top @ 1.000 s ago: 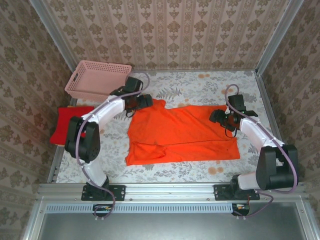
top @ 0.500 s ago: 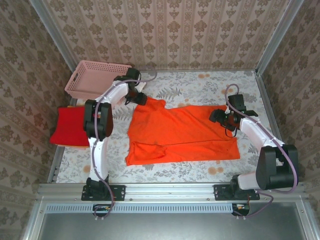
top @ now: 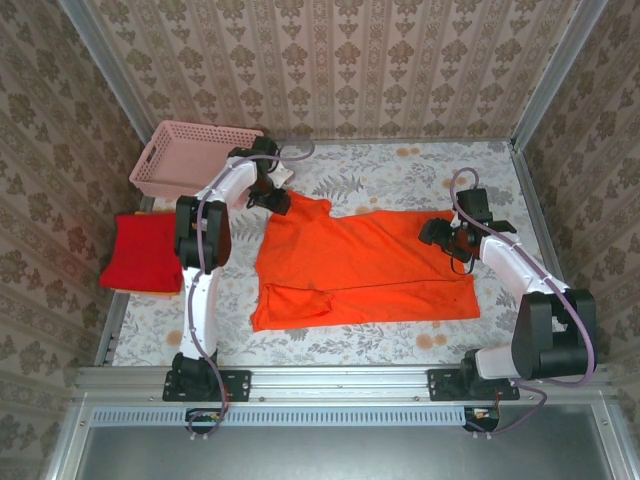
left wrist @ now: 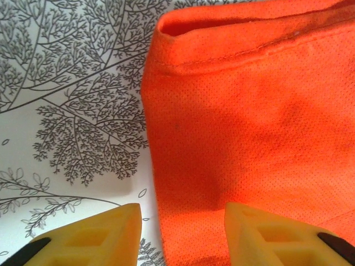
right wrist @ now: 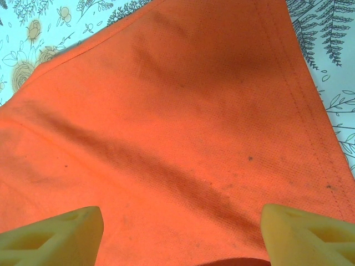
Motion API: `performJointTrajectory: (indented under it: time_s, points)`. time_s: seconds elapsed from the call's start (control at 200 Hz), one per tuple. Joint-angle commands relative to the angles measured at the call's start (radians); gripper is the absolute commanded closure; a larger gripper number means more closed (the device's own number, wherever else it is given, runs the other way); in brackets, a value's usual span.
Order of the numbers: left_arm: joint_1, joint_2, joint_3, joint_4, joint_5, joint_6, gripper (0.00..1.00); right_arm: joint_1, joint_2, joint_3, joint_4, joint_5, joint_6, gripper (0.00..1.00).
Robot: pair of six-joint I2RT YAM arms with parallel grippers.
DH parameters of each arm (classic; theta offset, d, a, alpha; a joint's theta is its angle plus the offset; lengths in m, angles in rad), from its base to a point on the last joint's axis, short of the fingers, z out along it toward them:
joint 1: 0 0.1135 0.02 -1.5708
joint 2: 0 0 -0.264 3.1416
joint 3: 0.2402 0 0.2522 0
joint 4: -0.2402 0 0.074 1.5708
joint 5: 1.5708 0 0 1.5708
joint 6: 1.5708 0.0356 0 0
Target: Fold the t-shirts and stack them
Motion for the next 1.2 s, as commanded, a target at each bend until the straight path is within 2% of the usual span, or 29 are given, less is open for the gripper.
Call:
performJointTrajectory:
  time_s: [0.0,0.235,0.38,0.45,0.645,0.805,0.965,1.195]
  points:
    - [0.007,0.04,0.018,-0.019,0.03,0.031,0.59,-0.007,0.004,-0.006,-0.011,0.012,-0.008,0.24]
    - [0.007,0.086,0.052,-0.05,0.04,0.023,0.7,-0.008,0.004,-0.008,-0.021,0.024,-0.01,0.24]
    - [0.008,0.083,0.049,-0.055,0.044,0.029,1.0,-0.011,0.005,-0.003,-0.017,0.032,-0.012,0.24]
    - [0.007,0.073,0.046,-0.052,0.051,0.025,1.0,-0.019,0.004,0.018,-0.014,0.049,-0.012,0.24]
    - [0.008,0.009,-0.006,0.016,0.114,0.015,1.0,-0.067,0.155,0.134,-0.011,0.104,-0.011,0.27]
    - [0.008,-0.048,-0.061,0.087,0.162,0.012,1.0,-0.106,0.336,0.289,-0.042,0.139,-0.037,0.34]
    - [0.009,-0.058,-0.074,0.098,0.167,0.013,1.0,-0.119,0.499,0.45,-0.078,0.147,-0.066,0.49]
    - [0.011,-0.053,-0.079,0.101,0.167,0.012,1.0,-0.119,0.664,0.63,-0.159,0.11,-0.099,0.52]
